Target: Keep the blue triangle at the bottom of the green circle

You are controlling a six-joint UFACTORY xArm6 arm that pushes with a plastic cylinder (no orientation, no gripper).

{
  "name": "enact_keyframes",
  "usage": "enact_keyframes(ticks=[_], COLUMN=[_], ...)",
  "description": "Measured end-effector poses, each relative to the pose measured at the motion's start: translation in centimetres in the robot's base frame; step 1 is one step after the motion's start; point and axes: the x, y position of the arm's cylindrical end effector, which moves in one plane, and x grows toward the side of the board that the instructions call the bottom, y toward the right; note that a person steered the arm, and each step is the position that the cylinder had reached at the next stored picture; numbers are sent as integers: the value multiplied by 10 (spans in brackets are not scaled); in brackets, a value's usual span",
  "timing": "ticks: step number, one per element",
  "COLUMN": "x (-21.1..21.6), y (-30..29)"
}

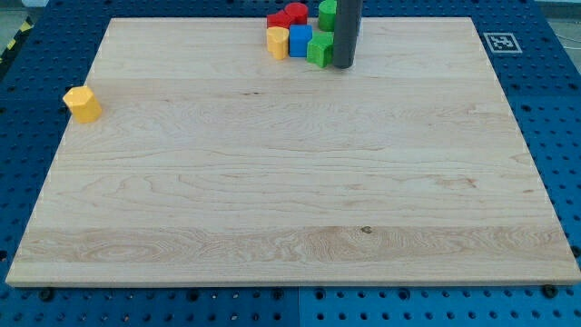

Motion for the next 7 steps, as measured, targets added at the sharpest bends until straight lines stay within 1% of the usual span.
enact_keyframes(ticks=[4, 6, 7], x=[-5, -43, -53], y=[78, 86, 86])
